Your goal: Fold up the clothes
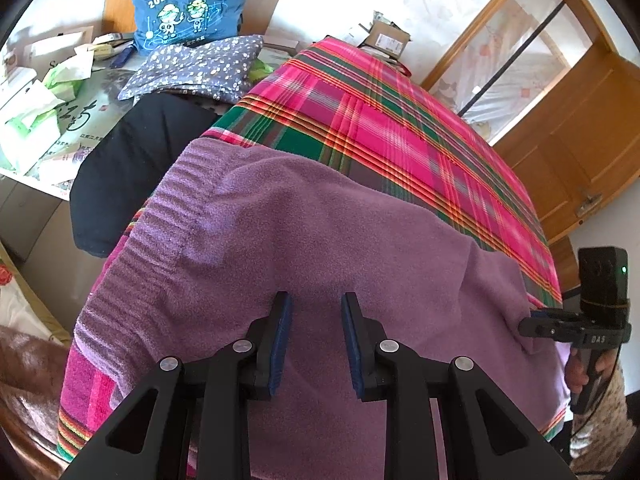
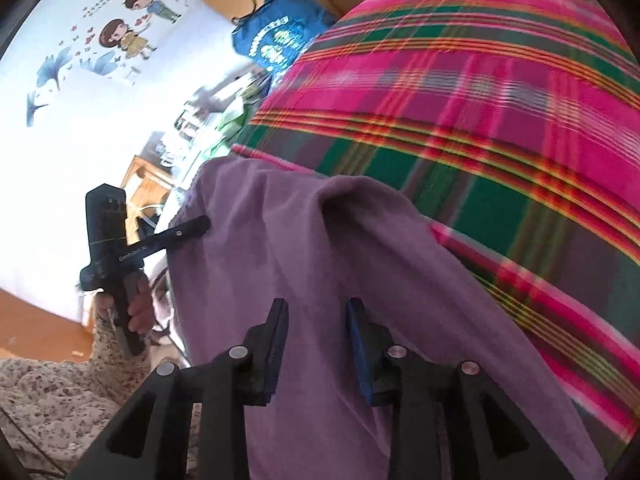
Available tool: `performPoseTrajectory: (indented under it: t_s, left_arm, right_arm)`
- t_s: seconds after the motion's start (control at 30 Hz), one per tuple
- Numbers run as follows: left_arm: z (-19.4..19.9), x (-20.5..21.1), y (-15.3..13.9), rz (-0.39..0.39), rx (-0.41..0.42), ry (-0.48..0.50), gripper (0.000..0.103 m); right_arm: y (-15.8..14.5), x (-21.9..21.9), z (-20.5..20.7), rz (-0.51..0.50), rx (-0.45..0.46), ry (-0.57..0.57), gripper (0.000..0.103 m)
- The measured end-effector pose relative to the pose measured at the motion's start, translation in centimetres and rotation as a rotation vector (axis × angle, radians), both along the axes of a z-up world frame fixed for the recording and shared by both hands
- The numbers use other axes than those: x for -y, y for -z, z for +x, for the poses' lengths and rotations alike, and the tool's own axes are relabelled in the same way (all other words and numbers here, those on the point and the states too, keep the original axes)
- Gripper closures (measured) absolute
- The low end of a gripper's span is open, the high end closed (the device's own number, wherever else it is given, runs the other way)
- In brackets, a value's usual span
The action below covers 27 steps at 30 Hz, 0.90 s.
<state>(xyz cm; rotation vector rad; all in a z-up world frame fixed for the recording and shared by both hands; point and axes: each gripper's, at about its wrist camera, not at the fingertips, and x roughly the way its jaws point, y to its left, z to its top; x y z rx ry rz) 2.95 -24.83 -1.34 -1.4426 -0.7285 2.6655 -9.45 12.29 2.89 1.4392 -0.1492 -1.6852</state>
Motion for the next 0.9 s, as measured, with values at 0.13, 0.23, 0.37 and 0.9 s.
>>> performPoseTrajectory:
  t_s: [0.13, 0.23, 0.37, 0.9]
  left_arm:
    - [0.1, 0.0, 0.0, 0.003, -0.002, -0.003, 0.076]
    - [0.1, 0.0, 0.0, 0.007, -0.001, -0.004, 0.076]
    - [0.0, 0.1, 0.0, 0.017, 0.004, -0.006, 0.076]
    - [-0.2, 0.5, 0.2, 0.051, -0.008, -0.021, 0.076]
  right_arm:
    - [0.4, 1.3, -1.3, -0.042, 0.051, -0.033, 0.067]
    - [0.6, 2.6, -2.4, -0.072, 0.095, -0.055, 0.065]
    - [0.6, 3.1, -3.6, -0.076, 0.098, -0.039, 0.065]
    - [2.2, 5.8, -5.7, -0.135, 0.231, -0.049, 0.06]
